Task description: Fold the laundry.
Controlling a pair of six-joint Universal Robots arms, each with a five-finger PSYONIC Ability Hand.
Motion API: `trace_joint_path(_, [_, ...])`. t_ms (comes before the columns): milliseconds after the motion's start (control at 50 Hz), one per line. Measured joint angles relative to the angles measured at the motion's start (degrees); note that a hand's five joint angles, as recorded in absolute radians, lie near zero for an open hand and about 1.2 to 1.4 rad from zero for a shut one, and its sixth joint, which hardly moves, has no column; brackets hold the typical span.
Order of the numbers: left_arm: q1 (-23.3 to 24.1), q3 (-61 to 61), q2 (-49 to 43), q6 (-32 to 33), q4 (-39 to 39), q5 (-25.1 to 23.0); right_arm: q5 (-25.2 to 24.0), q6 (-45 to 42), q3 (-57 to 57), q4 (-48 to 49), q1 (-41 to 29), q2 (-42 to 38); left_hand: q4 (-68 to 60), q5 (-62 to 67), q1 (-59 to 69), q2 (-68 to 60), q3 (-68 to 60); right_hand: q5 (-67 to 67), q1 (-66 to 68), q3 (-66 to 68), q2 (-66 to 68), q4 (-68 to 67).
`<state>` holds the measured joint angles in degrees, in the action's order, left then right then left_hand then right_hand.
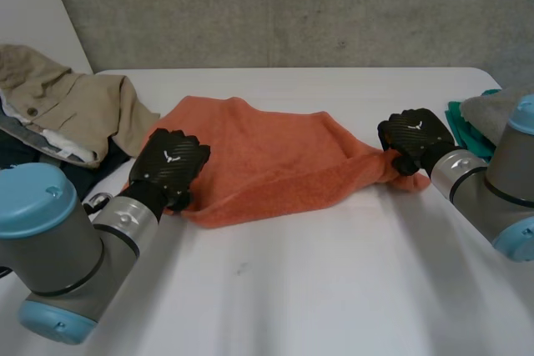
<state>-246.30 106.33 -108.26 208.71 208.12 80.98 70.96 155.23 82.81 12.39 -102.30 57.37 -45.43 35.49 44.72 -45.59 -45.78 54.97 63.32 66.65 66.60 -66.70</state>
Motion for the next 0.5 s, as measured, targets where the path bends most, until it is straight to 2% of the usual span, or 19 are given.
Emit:
trace_joint_path(160, [-3.8,-1.9,0.1,0.3,-4.6,-1.6,0.3,3.1,-1.6,-0.6,-0.4,0.1,14.1,-14.4,-13.5,13.8,13.9,0.4,0.0,1.1,0.4,-1.7])
trace_joint_path(280, [-9.8,-4.5,0.0,0.4,-9.6,-4.5,0.5,2.7,-3.0,-2.1,0.6,-0.3,24.7,-25.0,-23.6,24.3,24.4,0.4,0.0,1.1,0.4,-1.7])
trace_joint_path(380, [-15.5,-7.6,-1.2,1.6,-14.3,-8.8,0.5,1.4,-3.4,-2.9,0.9,-0.7,25.9,-26.3,-24.2,25.5,25.6,0.4,0.0,1.1,0.4,-1.7])
trace_joint_path(500, [-21.4,-12.0,-6.5,8.2,-18.6,-14.4,0.7,-0.2,-3.3,-3.1,0.6,-1.1,20.4,-20.2,-19.7,20.7,20.9,0.4,0.0,1.1,0.4,-1.7])
